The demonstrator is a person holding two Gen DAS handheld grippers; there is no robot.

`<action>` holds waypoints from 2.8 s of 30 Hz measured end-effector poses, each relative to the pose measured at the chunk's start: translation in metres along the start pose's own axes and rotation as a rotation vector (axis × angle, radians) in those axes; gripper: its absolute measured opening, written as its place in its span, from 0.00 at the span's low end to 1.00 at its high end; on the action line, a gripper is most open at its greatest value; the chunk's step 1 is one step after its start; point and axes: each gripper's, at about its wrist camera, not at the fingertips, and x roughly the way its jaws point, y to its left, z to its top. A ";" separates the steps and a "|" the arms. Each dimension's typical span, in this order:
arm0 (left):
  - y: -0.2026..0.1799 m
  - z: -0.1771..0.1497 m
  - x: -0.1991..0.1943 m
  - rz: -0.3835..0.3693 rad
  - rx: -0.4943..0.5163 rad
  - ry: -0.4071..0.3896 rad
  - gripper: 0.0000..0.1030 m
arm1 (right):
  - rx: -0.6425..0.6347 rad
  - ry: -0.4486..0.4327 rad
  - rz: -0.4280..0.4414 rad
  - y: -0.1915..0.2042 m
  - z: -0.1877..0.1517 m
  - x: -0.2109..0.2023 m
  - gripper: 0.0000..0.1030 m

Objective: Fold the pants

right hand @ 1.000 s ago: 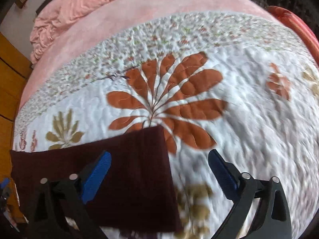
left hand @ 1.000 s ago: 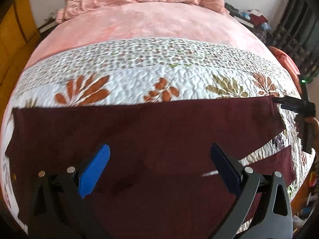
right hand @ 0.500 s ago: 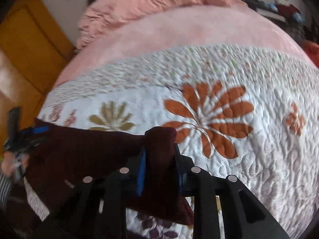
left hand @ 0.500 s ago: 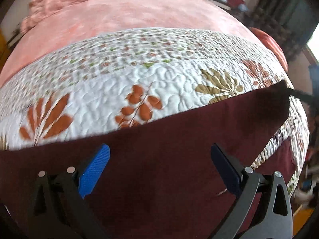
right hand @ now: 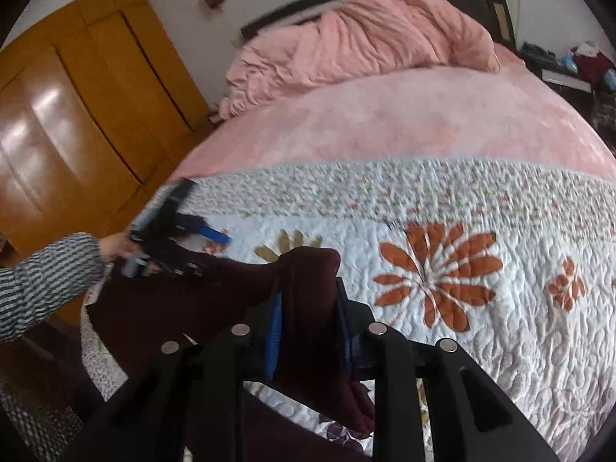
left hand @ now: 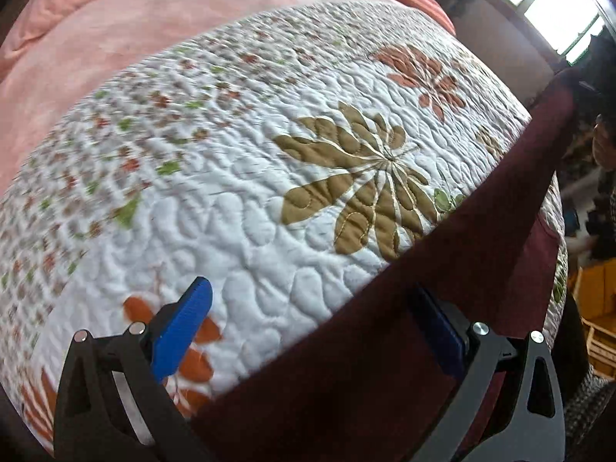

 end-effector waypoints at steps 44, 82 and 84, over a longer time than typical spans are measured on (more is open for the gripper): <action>-0.243 -0.215 -0.032 0.569 0.053 -0.155 0.15 | 0.236 0.112 -0.328 0.015 -0.201 -0.027 0.20; -0.254 -0.235 -0.008 0.502 -0.090 -0.208 0.33 | 0.343 0.255 -0.398 0.080 -0.222 0.025 0.40; -0.254 -0.234 -0.019 0.469 -0.120 -0.214 0.50 | 0.325 0.262 -0.425 0.087 -0.213 0.023 0.42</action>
